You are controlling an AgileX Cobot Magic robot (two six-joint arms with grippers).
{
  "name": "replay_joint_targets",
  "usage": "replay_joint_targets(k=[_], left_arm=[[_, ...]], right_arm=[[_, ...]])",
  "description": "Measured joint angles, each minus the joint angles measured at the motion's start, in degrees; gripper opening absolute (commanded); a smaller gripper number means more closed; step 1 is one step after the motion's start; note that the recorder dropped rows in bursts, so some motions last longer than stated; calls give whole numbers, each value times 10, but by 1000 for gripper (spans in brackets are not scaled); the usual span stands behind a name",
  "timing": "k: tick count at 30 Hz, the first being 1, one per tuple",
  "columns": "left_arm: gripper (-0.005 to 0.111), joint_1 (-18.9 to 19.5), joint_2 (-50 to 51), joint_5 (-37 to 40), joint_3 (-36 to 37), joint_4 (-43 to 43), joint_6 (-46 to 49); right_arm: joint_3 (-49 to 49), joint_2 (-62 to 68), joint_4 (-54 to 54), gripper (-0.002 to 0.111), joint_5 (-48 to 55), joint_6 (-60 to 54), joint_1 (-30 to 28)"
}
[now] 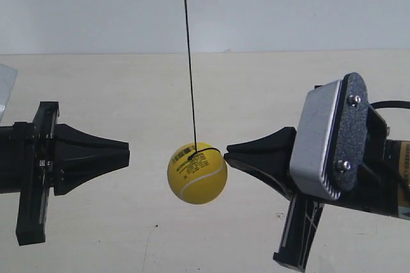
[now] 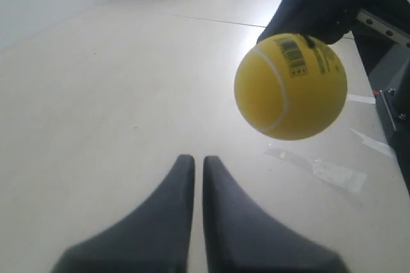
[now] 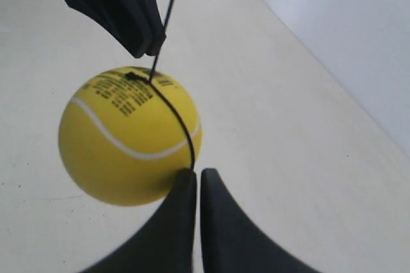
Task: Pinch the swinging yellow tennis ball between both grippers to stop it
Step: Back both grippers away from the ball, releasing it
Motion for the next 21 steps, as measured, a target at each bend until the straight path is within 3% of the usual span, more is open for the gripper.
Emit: replay_joint_targets(k=[21], left_arm=[[5,13,-11,-1,-1,53,-33]], right_arm=[[0,-1,37,0,46,-23,0]])
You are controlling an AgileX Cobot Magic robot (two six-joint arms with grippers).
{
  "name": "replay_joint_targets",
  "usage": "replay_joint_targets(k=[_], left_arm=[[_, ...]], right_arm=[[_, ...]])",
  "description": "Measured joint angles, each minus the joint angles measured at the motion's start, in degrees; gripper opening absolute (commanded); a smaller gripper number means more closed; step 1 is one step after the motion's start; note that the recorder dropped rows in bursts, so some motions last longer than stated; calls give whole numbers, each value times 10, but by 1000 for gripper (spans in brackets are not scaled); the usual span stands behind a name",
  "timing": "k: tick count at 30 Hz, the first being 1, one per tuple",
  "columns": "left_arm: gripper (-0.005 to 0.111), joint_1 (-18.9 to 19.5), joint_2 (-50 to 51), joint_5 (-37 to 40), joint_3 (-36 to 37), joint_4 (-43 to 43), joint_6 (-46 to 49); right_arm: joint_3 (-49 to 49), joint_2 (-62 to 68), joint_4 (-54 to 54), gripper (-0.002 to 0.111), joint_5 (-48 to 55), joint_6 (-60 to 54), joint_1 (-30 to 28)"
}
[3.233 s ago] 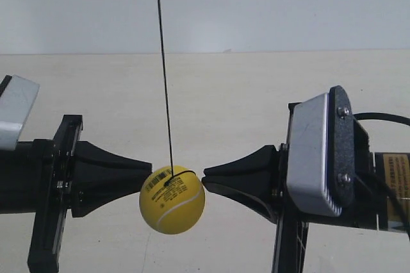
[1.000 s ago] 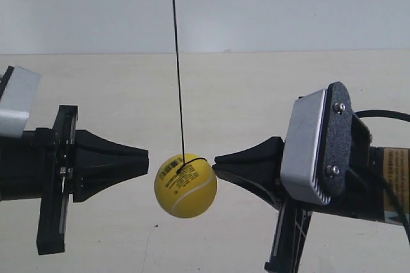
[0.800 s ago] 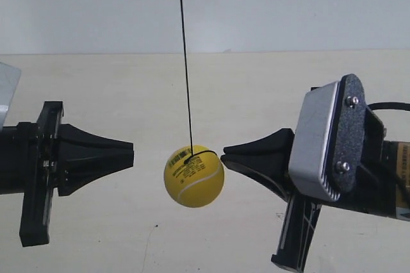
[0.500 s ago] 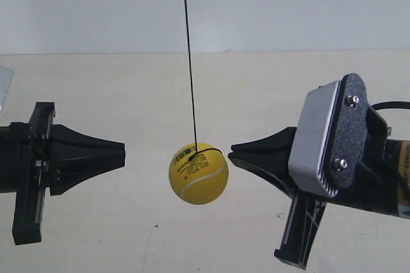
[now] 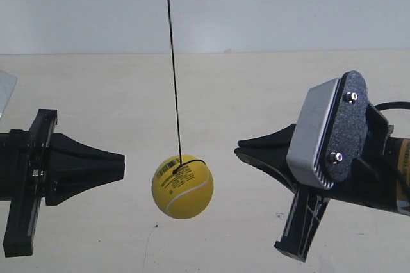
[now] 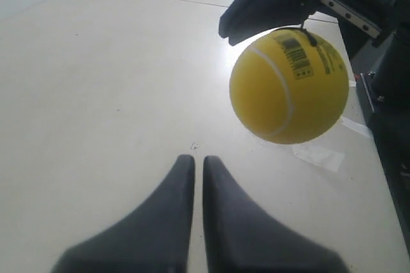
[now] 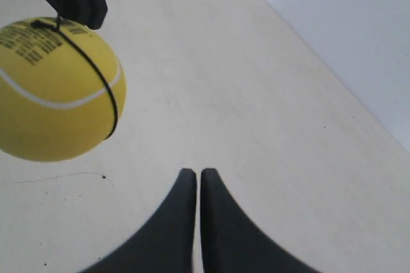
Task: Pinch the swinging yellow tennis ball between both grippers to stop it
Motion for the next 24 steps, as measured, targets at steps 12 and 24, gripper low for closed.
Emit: replay_joint_targets(k=[12,24], left_arm=[[5,0,-16,-1,0,23,-21],[5,0,-30,-1,-5,19,-28]], right_arm=[[0,0,-47,0,9,56,0],[-8,-7,-37,0,5,35,0]])
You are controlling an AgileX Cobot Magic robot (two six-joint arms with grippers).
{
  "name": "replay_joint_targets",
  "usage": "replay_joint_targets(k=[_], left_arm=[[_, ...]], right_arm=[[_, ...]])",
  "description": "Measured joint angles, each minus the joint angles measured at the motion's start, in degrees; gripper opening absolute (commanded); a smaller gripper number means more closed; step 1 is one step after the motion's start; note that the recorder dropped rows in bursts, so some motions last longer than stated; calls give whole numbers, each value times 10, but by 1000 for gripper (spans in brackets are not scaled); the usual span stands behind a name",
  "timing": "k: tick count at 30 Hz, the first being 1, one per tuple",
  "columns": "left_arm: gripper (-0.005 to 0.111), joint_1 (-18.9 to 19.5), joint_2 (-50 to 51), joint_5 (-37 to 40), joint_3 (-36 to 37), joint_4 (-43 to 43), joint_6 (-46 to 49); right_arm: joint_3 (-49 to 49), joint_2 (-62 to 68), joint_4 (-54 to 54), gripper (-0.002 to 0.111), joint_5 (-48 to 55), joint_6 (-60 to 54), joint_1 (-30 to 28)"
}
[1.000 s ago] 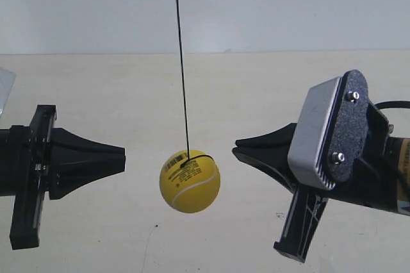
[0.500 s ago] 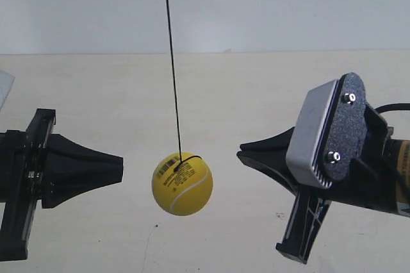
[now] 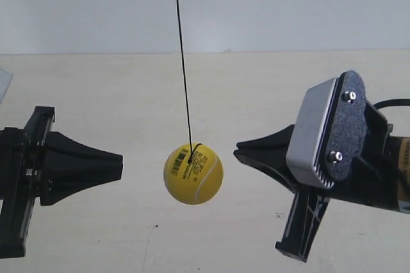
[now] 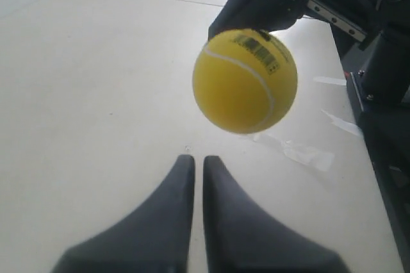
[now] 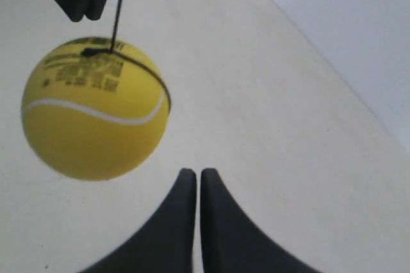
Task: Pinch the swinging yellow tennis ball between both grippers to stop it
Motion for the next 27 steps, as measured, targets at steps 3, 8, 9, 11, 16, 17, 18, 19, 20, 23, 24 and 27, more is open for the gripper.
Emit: replay_joint_targets(k=[3,8,9,11,16,17,18,19,20,23,24,27], left_arm=[[5,5,-24,0,-11,-10,-6],[5,19,-69,15,-19,-37,-17],[5,22,-80,26,-18,-48,-17],[5,26,-100,53,-18,-74,-17],[5,33,-150,118,-18,-136,-15],[5,33,-163,129,-18,-148,-14],[5,33,-174,138,-18,-158,-14],[5,33,-181,144,-18,-168,-14],[5,34,-191,147,-18,-178,-14],[5,38,-213,154,-18,-204,-14],[5,38,-220,158,-18,-211,-14],[5,38,-235,179,-18,-220,-14]], right_arm=[[-21,-17,14,0,20,-14,0],[-62,-47,17,0,98,-18,0],[-69,-52,17,0,113,-19,0],[-79,-61,18,0,132,-19,0],[-98,-69,19,0,154,-20,0],[-104,-69,19,0,159,-20,0],[-111,-69,19,0,165,-20,0],[-119,-69,20,0,170,-21,0],[-128,-69,21,0,174,-21,0],[-152,-69,26,0,186,-22,0],[-158,-69,30,0,190,-22,0],[-173,-71,31,0,214,-22,0]])
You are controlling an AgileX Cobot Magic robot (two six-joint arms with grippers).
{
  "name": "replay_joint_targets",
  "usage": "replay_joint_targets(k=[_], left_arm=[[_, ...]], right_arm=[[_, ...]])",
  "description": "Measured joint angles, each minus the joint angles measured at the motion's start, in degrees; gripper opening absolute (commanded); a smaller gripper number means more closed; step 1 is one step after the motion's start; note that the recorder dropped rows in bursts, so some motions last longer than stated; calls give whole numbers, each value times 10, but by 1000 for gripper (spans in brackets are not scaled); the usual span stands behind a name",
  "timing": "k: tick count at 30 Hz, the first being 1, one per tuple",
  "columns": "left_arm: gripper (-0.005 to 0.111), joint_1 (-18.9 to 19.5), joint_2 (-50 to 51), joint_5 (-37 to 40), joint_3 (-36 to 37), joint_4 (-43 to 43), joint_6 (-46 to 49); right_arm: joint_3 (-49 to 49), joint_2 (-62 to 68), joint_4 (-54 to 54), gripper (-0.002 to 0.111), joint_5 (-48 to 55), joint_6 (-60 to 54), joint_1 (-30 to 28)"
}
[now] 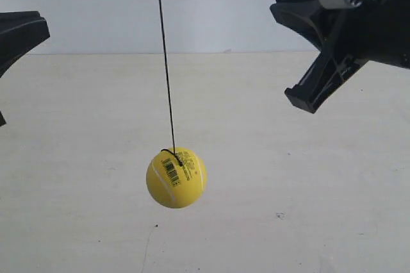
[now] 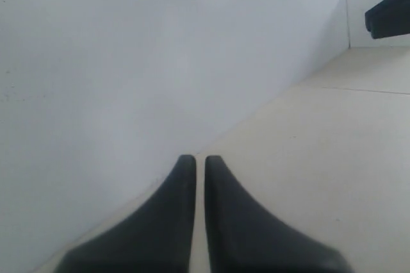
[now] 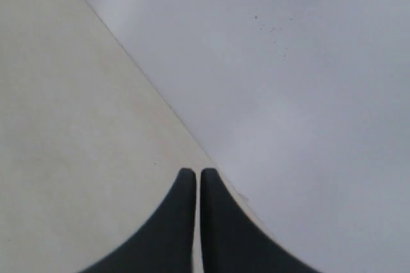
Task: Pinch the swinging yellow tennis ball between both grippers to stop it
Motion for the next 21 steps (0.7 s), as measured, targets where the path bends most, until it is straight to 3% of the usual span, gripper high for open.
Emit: replay_joint_targets(k=[9,15,21], left_arm=[[5,0,-15,46,0,-30,1],[5,0,-43,47,-7,-137,40],[5,0,-63,63,-64,-173,48]], right_arm=[[-18,-1,4,0,39,-3,0],[-94,-1,4,0,48,-4,0],[-188,-1,2,0,93,-8,0]])
